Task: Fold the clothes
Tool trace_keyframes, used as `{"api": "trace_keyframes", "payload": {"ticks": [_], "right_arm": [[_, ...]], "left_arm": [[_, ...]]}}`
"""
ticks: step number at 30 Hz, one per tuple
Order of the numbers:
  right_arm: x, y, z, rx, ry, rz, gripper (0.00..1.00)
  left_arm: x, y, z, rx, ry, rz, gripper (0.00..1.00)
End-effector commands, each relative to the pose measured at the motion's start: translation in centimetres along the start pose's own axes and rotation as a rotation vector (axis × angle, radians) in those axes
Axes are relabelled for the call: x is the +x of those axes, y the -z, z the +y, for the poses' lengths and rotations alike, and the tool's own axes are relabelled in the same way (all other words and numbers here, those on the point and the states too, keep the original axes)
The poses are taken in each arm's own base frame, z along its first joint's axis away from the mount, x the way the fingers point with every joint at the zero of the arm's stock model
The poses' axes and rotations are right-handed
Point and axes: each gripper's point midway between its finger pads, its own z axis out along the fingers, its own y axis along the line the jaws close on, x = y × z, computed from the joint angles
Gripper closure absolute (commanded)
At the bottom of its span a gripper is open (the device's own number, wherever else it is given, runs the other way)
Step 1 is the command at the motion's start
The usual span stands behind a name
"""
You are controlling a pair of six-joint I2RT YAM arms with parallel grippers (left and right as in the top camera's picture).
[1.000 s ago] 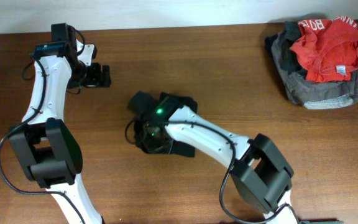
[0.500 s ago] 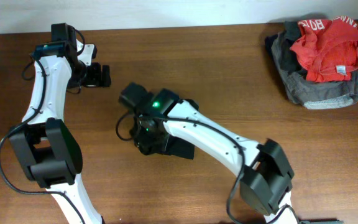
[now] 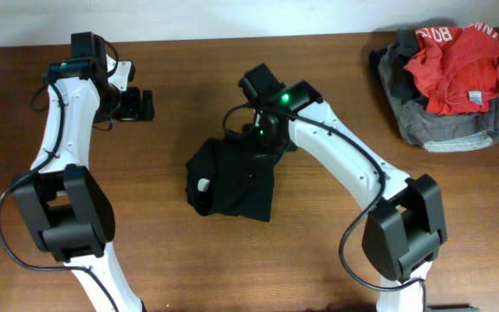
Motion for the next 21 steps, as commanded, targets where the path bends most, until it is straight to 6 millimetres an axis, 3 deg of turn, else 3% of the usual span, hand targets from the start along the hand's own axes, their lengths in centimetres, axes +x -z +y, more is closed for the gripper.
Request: {"api": "trace_keyframes", "payload": {"ticks": [1, 8, 15, 18, 21], "right_arm": [[2.4, -2.4, 1.5, -0.11, -0.005, 0.087, 0.96], [4.0, -4.6, 1.8, -0.144, 0.002, 0.117, 0.96], [3.0, -5.6, 1.1, -0.145, 0.04, 0.095, 0.96], [2.6, -5.9, -0.3, -0.149, 0.104, 0.097, 0.96], [2.9, -5.9, -3.0, -0.139, 0.115, 0.144, 0.96]], "left_arm": [[-0.1, -0.2, -0.4, 0.013, 0.005, 0.0, 0.01], [-0.1, -0.2, -0.3, 0.012, 0.006, 0.0, 0.01], [-0.1, -0.2, -0.4, 0.013, 0.006, 0.0, 0.01], [-0.1, -0.2, -0.3, 0.013, 0.005, 0.0, 0.01], [-0.1, -0.2, -0.3, 0.013, 0.005, 0.001, 0.01]]}}
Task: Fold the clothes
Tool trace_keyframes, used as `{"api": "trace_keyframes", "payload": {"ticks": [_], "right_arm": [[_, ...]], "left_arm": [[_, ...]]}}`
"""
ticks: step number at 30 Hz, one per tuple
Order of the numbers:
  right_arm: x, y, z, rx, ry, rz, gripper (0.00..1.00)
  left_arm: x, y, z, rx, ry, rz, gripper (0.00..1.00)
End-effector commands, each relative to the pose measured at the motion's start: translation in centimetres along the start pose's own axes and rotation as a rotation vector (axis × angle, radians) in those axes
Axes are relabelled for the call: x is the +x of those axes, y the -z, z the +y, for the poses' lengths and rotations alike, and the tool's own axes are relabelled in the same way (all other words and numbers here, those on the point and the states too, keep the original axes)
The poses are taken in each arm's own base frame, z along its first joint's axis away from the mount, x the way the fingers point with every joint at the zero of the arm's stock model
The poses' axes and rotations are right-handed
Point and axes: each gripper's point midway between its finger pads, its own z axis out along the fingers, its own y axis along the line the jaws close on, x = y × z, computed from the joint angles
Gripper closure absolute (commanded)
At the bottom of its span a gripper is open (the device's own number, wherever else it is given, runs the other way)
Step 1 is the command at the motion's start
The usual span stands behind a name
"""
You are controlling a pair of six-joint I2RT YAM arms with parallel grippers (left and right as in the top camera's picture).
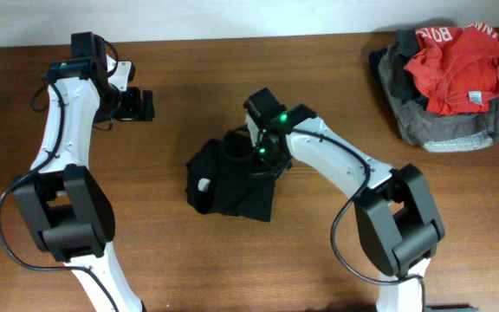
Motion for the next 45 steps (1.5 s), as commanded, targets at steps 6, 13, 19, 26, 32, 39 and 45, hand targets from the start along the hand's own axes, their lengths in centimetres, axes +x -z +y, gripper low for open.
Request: {"api": "trace_keyframes", "payload": {"ticks": [6, 13, 19, 26, 32, 39, 45], "right_arm": [[2.1, 0.5, -7.7, 0.025, 0.001, 0.142, 0.96], [1.5, 1.8, -9.0, -0.053, -0.073, 0.13, 0.96], [1.7, 3.4, -2.9, -0.415, -0.094, 0.153, 0.48], [1.1, 2.1, -2.6, -0.436, -0.221, 0.144, 0.47], [1.5, -0.4, -3.3, -0.433, -0.249, 0.119, 0.76], [1.0, -1.5, -4.1, -0.389, -0.228, 0.074, 0.89], [0.3, -1.9, -5.2, -0.323, -0.215, 0.038, 0.96]], "left_arm": [[-0.1, -0.2, -0.3, 0.012, 0.005, -0.001, 0.01], [-0.1, -0.2, -0.3, 0.012, -0.001, 0.001, 0.01], [-0.1, -0.2, -0.3, 0.012, -0.005, 0.0, 0.01], [-0.1, -0.2, -0.3, 0.012, -0.005, 0.001, 0.01], [0.0, -0.2, -0.3, 0.013, -0.005, 0.004, 0.01], [0.0, -0.2, -0.3, 0.013, -0.004, 0.004, 0.01], [0.0, -0.2, -0.3, 0.013, -0.004, 0.004, 0.01]]}}
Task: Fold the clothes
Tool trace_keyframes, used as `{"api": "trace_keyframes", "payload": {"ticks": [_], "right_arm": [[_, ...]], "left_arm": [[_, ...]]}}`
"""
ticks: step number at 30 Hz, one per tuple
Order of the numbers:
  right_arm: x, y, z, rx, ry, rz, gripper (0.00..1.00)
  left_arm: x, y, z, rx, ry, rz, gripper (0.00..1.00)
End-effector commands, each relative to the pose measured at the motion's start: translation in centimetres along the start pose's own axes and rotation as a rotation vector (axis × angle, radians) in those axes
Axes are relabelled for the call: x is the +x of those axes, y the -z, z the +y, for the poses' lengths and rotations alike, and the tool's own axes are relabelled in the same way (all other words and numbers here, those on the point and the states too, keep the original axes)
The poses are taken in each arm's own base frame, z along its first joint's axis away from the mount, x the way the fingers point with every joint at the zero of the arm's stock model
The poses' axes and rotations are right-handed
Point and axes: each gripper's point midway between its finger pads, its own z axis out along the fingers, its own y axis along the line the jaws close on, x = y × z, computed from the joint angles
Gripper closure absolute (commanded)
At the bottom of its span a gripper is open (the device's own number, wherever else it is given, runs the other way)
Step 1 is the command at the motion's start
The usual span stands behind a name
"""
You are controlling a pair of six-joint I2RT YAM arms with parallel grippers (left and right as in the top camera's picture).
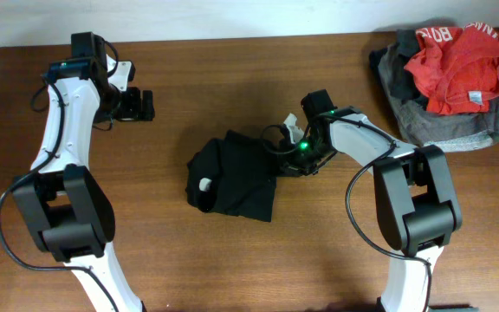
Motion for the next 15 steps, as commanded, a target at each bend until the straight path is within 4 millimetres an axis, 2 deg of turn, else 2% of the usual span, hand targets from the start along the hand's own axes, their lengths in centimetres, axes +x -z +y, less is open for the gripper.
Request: {"api": "trace_keyframes", "payload": {"ticks": [1, 4, 9, 11, 15], "right_arm": [[-0.2, -0.4, -1.2, 0.068, 0.002, -0.013, 0.96], [-0.6, -0.2, -2.4, 0.129, 0.011, -0.034, 0.96], [-1.8, 1.3, -2.6, 0.123, 0.036, -0.06, 0.96], [-1.7, 2.0, -1.8, 0.098, 0.057, -0.043, 0.96], [-1.3, 4.0, 1.6, 0.027, 0.158, 0.01, 0.96]], "left_arm": [[0.0, -0.2, -0.3, 0.012, -0.004, 0.003, 0.01], [0.0, -0.2, -0.3, 0.013, -0.004, 0.003, 0.01], [0.0, -0.2, -0.3, 0.013, -0.005, 0.003, 0.01], [0.0, -0.2, -0.3, 0.012, -0.004, 0.003, 0.01], [0.0, -0.2, -0.2, 0.011, -0.003, 0.002, 0.01]]}}
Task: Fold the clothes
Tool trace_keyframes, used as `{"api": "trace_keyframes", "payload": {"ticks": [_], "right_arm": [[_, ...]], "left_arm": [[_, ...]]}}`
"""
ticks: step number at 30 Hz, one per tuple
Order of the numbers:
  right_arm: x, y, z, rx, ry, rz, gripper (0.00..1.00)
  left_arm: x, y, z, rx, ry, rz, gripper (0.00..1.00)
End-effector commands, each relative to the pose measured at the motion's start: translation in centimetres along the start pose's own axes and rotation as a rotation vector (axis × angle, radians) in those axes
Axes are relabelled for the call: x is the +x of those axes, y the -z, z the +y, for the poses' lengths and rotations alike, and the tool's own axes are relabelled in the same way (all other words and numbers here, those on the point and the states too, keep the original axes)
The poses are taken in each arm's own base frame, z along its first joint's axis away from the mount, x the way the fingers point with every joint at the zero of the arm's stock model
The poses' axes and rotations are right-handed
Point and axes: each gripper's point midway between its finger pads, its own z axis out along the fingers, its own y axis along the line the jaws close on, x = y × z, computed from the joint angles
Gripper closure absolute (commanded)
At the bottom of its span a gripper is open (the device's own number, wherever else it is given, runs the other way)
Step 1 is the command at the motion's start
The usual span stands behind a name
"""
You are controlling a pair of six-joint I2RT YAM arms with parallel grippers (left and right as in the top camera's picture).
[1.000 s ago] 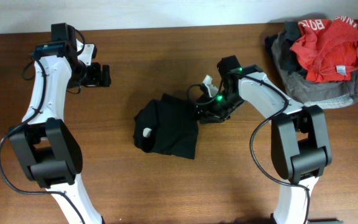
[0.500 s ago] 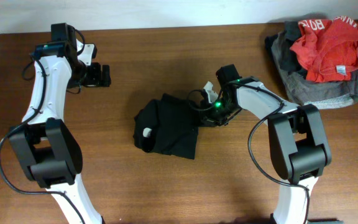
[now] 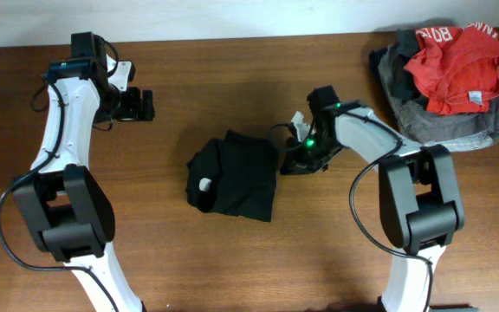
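Note:
A crumpled black garment (image 3: 232, 176) with a small white tag lies mid-table in the overhead view. My right gripper (image 3: 289, 165) is low at the garment's right edge, touching or nearly touching the cloth; its fingers are too dark to tell open from shut. The left gripper (image 3: 143, 106) hovers open and empty at the far left, well away from the garment.
A pile of clothes sits at the back right corner: a red garment (image 3: 455, 59) on top of a grey one (image 3: 440, 121). Bare wooden table (image 3: 232, 260) surrounds the black garment.
The right wrist has shifted slightly to the right and back, with the gripper still at the garment's right edge. The garment and the left arm look unchanged.
The right gripper was first over the black garment's upper middle, then pressed into it. Later it was at the garment's right edge, with the cloth spread a little to the right. It stays there now. The left arm never moved.

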Motion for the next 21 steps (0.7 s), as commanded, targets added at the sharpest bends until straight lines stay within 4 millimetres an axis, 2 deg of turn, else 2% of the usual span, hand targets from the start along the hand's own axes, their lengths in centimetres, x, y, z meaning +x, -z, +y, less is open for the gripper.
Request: {"api": "trace_keyframes", "payload": {"ticks": [1, 5, 8, 15, 18, 21], "right_arm": [[-1.3, 2.4, 3.7, -0.067, 0.168, -0.025, 0.96], [-1.2, 4.1, 8.0, -0.07, 0.278, -0.029, 0.96], [-0.9, 3.1, 11.1, -0.054, 0.366, -0.031, 0.96], [0.6, -4.0, 13.7, 0.115, 0.477, 0.003, 0.96], [0.3, -7.5, 14.1, 0.194, 0.55, -0.015, 0.96], [-0.3, -9.9, 14.0, 0.268, 0.589, -0.049, 0.96]], "left_arm": [[0.0, -0.2, -0.1, 0.008, -0.002, 0.001, 0.01], [-0.3, -0.1, 0.4, 0.003, 0.006, -0.011, 0.01], [-0.5, -0.1, 0.9, -0.001, 0.013, -0.023, 0.01], [-0.9, 0.1, 2.7, -0.029, 0.04, -0.048, 0.01], [-1.2, 0.3, 4.1, -0.047, 0.061, -0.067, 0.01], [-1.1, 0.5, 5.4, -0.056, 0.085, -0.076, 0.01]]}}
